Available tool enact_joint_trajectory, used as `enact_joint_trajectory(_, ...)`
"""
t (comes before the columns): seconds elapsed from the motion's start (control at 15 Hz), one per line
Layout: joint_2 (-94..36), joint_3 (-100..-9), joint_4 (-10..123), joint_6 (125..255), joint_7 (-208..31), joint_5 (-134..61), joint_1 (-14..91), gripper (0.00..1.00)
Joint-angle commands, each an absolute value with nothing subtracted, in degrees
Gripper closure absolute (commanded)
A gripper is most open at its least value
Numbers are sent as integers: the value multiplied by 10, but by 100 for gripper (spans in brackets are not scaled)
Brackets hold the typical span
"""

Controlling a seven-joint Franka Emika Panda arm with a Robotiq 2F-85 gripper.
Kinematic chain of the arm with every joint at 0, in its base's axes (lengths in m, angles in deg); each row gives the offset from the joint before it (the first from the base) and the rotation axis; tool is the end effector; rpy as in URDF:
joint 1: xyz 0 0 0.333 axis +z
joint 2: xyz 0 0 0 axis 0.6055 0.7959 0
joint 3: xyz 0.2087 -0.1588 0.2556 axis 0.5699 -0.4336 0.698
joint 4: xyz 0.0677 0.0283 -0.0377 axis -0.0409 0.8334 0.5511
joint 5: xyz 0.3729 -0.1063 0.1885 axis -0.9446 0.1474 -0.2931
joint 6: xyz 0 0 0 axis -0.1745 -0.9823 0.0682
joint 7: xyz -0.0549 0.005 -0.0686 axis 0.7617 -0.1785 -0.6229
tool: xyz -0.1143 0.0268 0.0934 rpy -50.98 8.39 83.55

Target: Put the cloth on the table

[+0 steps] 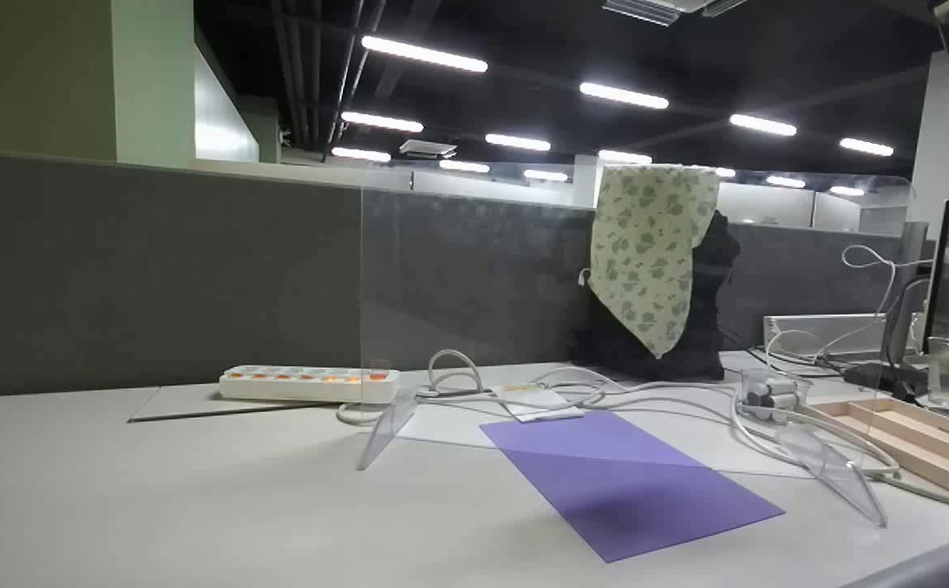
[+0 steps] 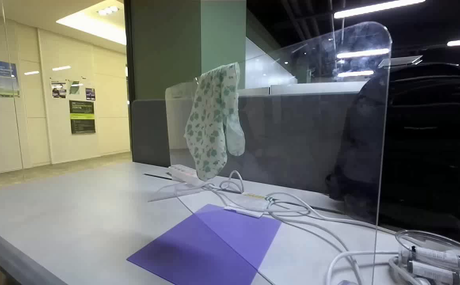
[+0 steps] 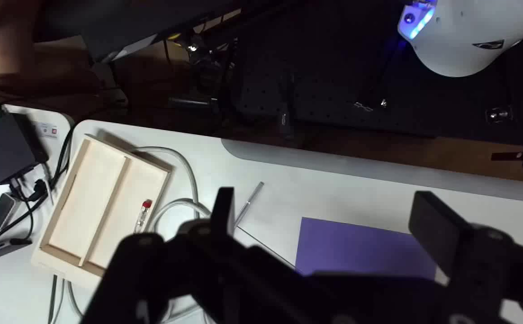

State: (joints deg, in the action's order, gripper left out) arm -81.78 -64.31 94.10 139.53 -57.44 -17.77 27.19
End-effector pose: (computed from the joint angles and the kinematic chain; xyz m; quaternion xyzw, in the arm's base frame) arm 0.2858 -0.2106 0.5604 0.9872 0.0512 -0.1355 0.0669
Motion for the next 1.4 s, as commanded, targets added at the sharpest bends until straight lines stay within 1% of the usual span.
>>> enact_joint_trajectory(0.0, -819, -653, 939, 1392, -581, -173, 287, 0)
enact_joint_trajectory(0.73, -820, -653, 939, 1392, -581, -173, 287, 0)
enact_joint_trajectory(1.0, -826, -621, 970, 1460, -688, -204, 291, 0)
enact_joint_trajectory(1.33, -823, -571, 1023, 1587, -819, -249, 300, 0)
